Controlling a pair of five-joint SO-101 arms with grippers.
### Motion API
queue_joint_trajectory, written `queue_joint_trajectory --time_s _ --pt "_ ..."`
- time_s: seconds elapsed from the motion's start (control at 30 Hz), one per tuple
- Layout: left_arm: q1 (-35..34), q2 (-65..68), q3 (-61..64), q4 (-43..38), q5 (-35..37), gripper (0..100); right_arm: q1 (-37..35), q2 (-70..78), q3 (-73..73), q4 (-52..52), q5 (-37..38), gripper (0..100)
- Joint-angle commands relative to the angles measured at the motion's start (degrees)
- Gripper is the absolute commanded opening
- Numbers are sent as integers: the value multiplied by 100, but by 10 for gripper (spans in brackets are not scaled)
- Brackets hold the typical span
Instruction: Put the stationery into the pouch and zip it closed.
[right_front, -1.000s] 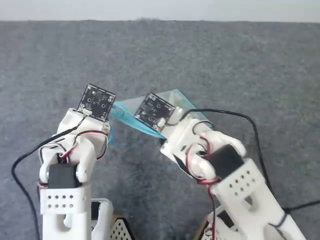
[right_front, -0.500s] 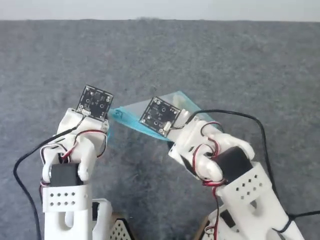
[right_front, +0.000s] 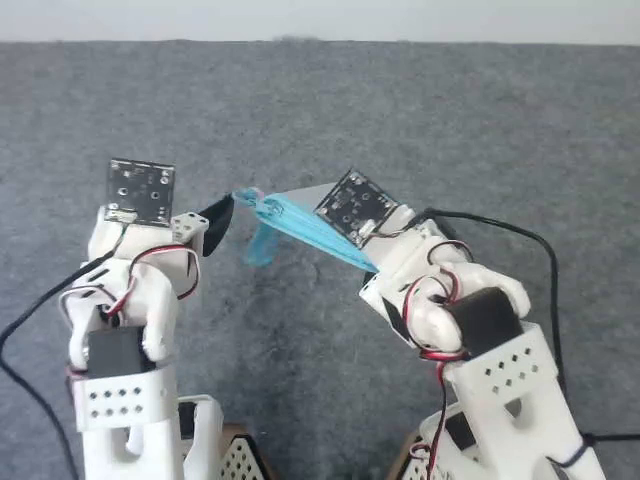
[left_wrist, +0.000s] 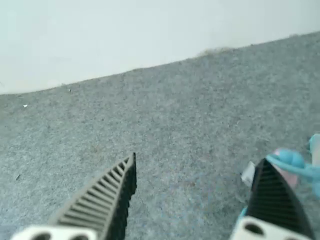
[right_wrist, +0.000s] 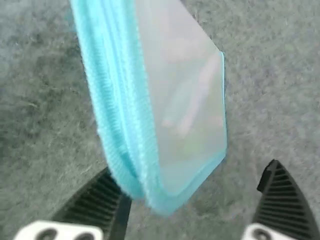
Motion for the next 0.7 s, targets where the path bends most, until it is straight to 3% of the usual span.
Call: queue_joint_trajectory --time_s 0.0,0.23,0.43,0.67 --pt "-26 53 -822 686 132 349 75 -171 -607 462 -158 353" --pt "26 -1134 -980 1169 123 352 75 -479 -765 620 -211 353" --pt "325 -2875 514 1424 105 350 92 -1780 -352 602 -167 353" --pt "369 -4000 2193 1407 114 350 1270 -3020 1635 -391 9 353"
